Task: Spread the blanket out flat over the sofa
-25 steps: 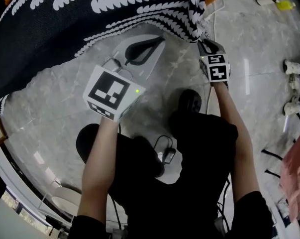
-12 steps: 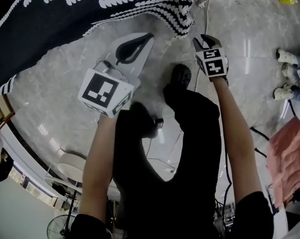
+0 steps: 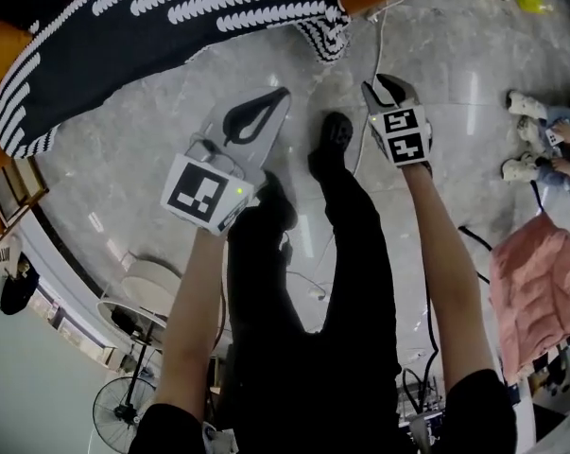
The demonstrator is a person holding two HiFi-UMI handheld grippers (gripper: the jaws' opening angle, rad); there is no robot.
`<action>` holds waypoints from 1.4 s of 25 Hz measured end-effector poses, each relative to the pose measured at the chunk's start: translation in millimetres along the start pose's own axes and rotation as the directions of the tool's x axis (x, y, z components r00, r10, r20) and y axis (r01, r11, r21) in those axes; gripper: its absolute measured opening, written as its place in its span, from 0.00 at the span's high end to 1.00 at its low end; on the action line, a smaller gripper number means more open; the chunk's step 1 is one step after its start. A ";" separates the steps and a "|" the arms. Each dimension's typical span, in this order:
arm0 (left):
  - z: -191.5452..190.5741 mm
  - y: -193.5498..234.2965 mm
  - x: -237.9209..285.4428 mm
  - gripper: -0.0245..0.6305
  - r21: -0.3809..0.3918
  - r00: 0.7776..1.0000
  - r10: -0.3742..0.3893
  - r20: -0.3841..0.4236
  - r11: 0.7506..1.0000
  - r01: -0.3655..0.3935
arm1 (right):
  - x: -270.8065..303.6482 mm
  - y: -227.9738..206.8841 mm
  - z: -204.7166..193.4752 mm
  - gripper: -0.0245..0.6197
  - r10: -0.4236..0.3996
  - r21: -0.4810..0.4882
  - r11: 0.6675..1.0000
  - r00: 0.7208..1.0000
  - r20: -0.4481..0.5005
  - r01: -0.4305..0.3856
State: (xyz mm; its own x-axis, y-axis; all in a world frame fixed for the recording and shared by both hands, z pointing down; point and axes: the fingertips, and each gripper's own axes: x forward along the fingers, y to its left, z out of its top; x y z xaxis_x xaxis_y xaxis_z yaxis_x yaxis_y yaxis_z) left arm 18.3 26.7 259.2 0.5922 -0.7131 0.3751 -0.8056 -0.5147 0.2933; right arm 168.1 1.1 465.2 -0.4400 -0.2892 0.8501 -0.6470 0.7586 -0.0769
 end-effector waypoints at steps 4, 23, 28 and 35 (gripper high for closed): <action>56.2 -15.9 -20.5 0.95 0.004 0.999 0.034 0.019 0.999 -0.034 | -65.0 5.6 57.0 0.77 0.015 -0.014 1.000 0.998 0.062 -0.014; 249.1 -124.2 -149.7 0.95 -0.048 0.974 0.187 0.131 0.982 -0.182 | -358.4 89.1 256.4 0.80 0.181 -0.101 0.983 0.892 0.413 -0.153; 273.3 -133.8 -189.4 0.95 -0.051 0.962 0.218 0.166 0.976 -0.213 | -403.1 123.4 293.1 0.81 0.215 -0.109 0.977 0.841 0.497 -0.185; 312.6 -116.5 -248.5 0.95 -0.047 0.940 0.250 0.232 0.968 -0.246 | -448.4 171.2 346.1 0.86 0.253 -0.145 0.967 0.771 0.584 -0.208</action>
State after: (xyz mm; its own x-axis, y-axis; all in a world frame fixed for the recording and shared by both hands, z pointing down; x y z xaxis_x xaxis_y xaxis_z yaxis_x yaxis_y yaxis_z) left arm -40.1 115.1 -143.1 0.3518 -0.9094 0.2219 -0.9247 -0.3008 0.2331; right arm 39.1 58.6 -109.4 -0.8668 -0.3720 0.3321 -0.4443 0.8786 -0.1753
